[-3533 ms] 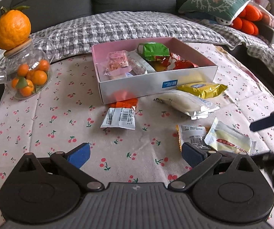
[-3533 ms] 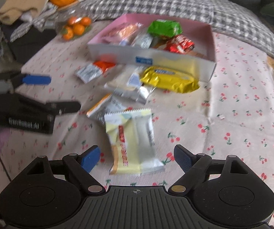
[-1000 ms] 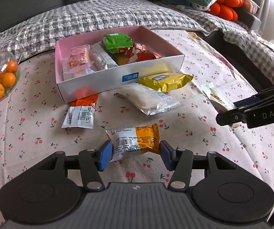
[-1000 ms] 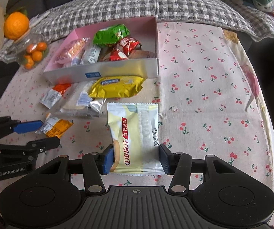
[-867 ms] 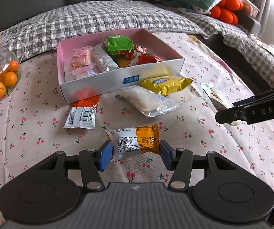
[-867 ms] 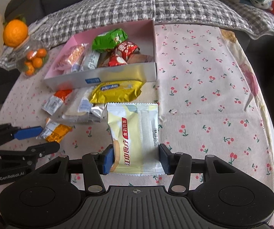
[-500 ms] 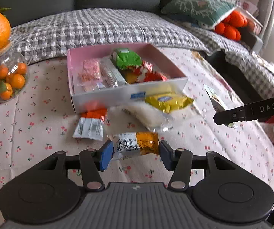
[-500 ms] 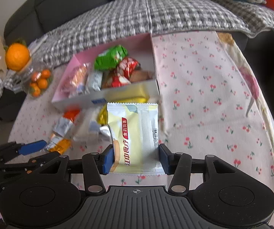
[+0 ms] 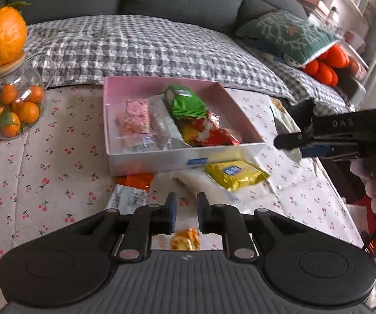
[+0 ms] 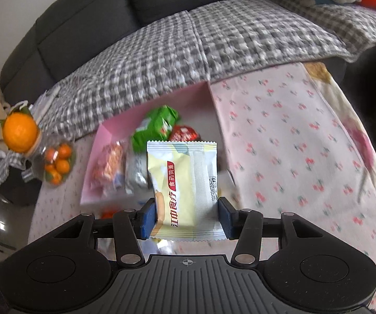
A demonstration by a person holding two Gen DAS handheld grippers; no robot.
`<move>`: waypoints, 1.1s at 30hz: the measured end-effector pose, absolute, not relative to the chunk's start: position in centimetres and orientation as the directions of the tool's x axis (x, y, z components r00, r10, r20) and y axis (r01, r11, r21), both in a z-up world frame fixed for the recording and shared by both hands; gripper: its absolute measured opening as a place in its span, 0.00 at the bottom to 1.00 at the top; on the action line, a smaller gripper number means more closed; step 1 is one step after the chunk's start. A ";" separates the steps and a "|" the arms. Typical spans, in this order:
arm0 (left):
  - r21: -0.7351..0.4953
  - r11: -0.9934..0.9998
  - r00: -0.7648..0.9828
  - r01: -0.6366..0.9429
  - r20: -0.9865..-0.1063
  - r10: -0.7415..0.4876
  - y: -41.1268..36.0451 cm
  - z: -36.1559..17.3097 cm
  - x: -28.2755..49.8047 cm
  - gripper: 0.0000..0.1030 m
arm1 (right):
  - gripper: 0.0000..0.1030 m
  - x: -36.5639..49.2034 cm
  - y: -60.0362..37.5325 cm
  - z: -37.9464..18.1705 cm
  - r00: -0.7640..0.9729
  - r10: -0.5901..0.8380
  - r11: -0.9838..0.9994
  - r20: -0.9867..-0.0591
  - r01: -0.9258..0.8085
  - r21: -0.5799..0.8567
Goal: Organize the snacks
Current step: 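Lift the cream packet with the right tool while the left tool grasps the orange-and-white packet, then carry both held packets over the pink box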
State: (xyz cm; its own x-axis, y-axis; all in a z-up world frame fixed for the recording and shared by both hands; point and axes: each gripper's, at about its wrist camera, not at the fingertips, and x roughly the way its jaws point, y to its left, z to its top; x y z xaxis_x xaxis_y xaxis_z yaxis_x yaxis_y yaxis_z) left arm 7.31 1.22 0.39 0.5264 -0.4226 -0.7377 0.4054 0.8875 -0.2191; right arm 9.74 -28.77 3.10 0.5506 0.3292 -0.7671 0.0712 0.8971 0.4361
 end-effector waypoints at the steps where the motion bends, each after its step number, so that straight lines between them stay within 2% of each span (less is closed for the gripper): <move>1: -0.221 0.889 0.523 0.402 -0.741 -0.420 1.3 0.2 7.5 0.13 | 0.47 10.3 -28.5 3.1 0.554 0.326 0.899 -0.766 0.068 0.432; 2: -0.223 0.889 0.513 0.400 -0.749 -0.419 1.4 -0.1 7.6 0.15 | 0.47 10.8 -28.2 3.1 0.557 0.326 0.901 -0.764 0.063 0.430; 3: -0.224 0.891 0.500 0.396 -0.761 -0.414 1.5 -0.5 7.6 0.24 | 0.47 11.1 -27.9 3.1 0.556 0.328 0.901 -0.763 0.058 0.430; 4: -0.230 0.889 0.484 0.396 -0.770 -0.415 1.6 -0.7 7.7 0.41 | 0.47 11.4 -27.7 3.0 0.552 0.336 0.900 -0.764 0.051 0.433; 6: -0.234 0.891 0.441 0.388 -0.802 -0.402 1.3 -1.8 7.6 0.63 | 0.47 11.7 -27.3 2.5 0.535 0.349 0.897 -0.769 0.047 0.440; 9: -0.183 0.897 0.384 0.403 -0.855 -0.347 0.2 -3.4 7.6 0.66 | 0.47 11.8 -26.5 1.7 0.506 0.356 0.899 -0.786 0.042 0.435; 12: -0.136 0.901 0.358 0.411 -0.885 -0.297 -0.9 -4.8 7.3 0.75 | 0.47 11.2 -25.8 1.2 0.485 0.354 0.907 -0.800 0.029 0.419; 16: -0.043 0.899 0.377 0.436 -0.898 -0.226 -2.1 -5.8 7.1 0.77 | 0.47 10.5 -25.4 1.0 0.474 0.350 0.916 -0.808 0.009 0.402; 18: -0.016 0.900 0.393 0.436 -0.896 -0.206 -2.4 -6.2 7.0 0.83 | 0.47 10.4 -25.4 1.0 0.472 0.348 0.917 -0.810 0.007 0.398; 20: -0.019 0.904 0.396 0.426 -0.895 -0.206 -2.5 -6.2 7.1 0.79 | 0.47 10.4 -25.5 1.0 0.474 0.347 0.916 -0.809 0.013 0.401; 22: -0.036 0.903 0.395 0.428 -0.891 -0.223 -2.4 -6.0 7.1 0.65 | 0.47 10.4 -25.8 1.0 0.476 0.349 0.913 -0.807 0.022 0.408; 25: -0.045 0.894 0.392 0.445 -0.888 -0.239 -2.6 -5.7 6.9 0.54 | 0.47 10.5 -26.2 1.1 0.484 0.347 0.909 -0.803 0.036 0.414; 30: -0.051 0.888 0.395 0.456 -0.883 -0.253 -2.3 -5.4 6.7 0.40 | 0.47 10.4 -26.4 1.3 0.496 0.342 0.909 -0.798 0.042 0.416; 33: -0.069 0.893 0.399 0.445 -0.877 -0.267 -1.8 -4.6 6.9 0.40 | 0.47 10.2 -26.4 1.5 0.503 0.346 0.906 -0.792 0.039 0.421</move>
